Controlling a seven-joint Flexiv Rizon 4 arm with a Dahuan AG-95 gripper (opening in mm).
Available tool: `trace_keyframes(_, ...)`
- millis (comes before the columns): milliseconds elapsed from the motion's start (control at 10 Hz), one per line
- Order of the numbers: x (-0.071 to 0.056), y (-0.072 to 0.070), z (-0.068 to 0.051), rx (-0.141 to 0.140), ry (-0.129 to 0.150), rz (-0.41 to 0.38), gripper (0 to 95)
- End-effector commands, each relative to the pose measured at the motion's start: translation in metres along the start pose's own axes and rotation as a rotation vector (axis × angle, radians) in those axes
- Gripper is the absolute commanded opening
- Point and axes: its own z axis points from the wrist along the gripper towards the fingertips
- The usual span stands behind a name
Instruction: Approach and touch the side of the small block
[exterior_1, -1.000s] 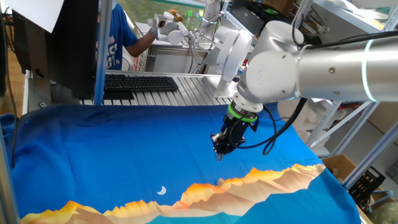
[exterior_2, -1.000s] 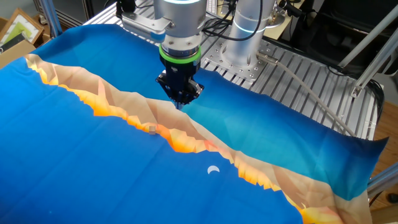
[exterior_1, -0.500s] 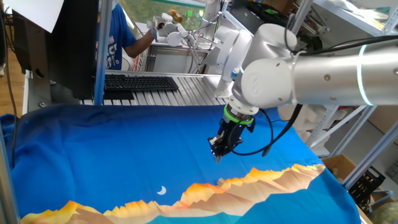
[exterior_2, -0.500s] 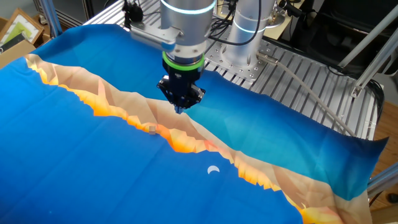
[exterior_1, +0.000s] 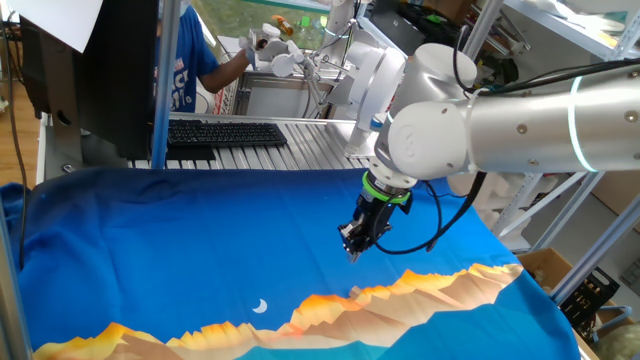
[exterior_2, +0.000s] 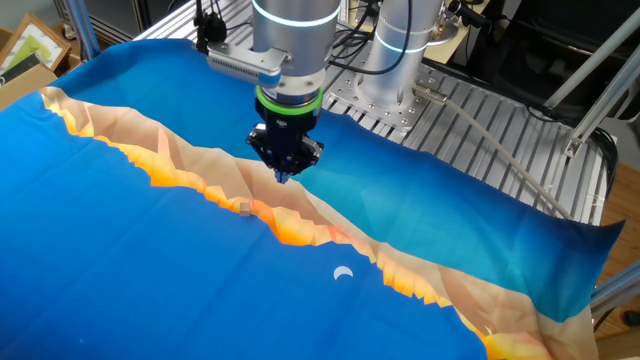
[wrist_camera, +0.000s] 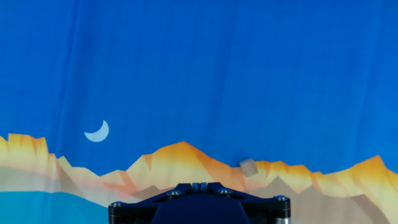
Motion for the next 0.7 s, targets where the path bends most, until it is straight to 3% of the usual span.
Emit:
trace_keyframes(100, -0.002, -0.001, 0.005, 0.006, -0.001, 0.029, 0.0)
trace_keyframes(400, -0.002, -0.001, 0.009, 0.011, 0.001, 0.054, 0.0)
trace_keyframes(700, -0.005, -0.001, 0.020, 0.020, -0.005, 0.095, 0.0)
